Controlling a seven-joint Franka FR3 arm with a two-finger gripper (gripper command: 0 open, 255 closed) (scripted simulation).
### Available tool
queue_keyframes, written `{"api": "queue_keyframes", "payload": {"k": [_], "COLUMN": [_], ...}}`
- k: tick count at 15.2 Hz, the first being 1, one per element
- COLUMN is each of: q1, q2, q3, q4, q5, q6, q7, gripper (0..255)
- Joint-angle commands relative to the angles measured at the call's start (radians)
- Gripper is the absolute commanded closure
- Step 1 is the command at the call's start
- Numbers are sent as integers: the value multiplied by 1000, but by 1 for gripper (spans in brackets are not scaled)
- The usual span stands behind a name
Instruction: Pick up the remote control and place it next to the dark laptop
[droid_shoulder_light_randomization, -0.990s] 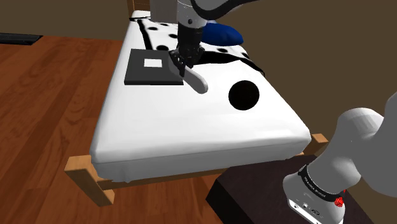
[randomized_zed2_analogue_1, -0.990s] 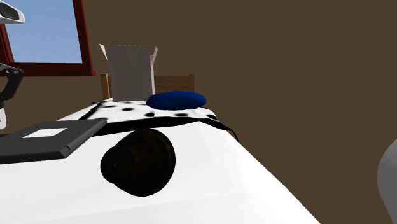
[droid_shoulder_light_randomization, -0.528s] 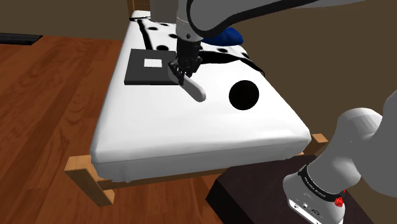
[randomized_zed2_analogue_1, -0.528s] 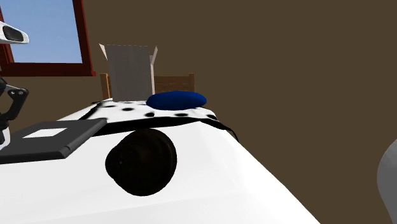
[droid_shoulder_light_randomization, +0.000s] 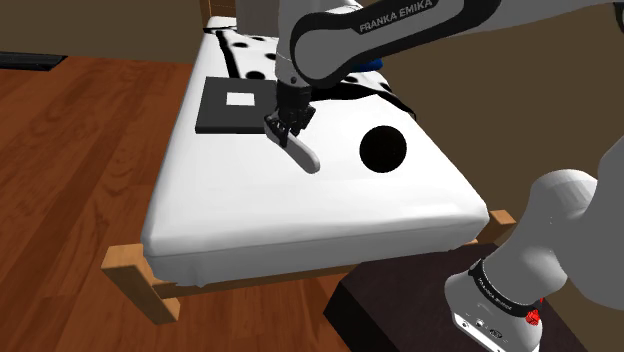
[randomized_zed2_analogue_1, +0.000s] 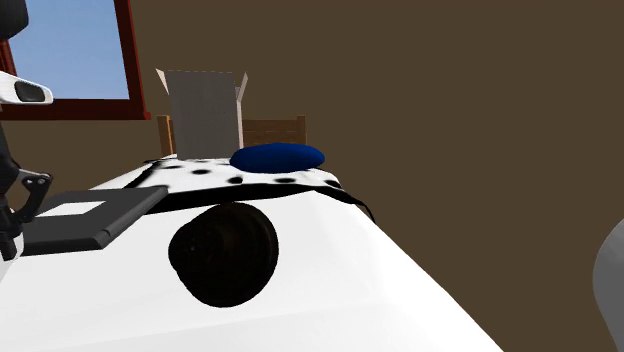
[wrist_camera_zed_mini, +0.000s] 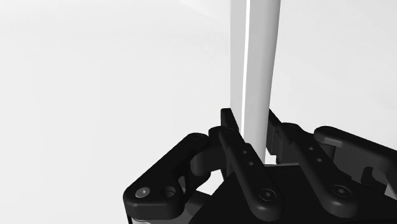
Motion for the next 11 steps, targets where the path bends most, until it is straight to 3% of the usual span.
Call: {"api": "queue_keyframes", "payload": {"k": [1, 11], "q1": [-1, -2], "q2": [11, 33], "q3": [0, 1], "q4": [-13, -35], "q5": [3, 8], "q6": [26, 69], "q7": [-2, -5], "gripper": [255, 255]}}
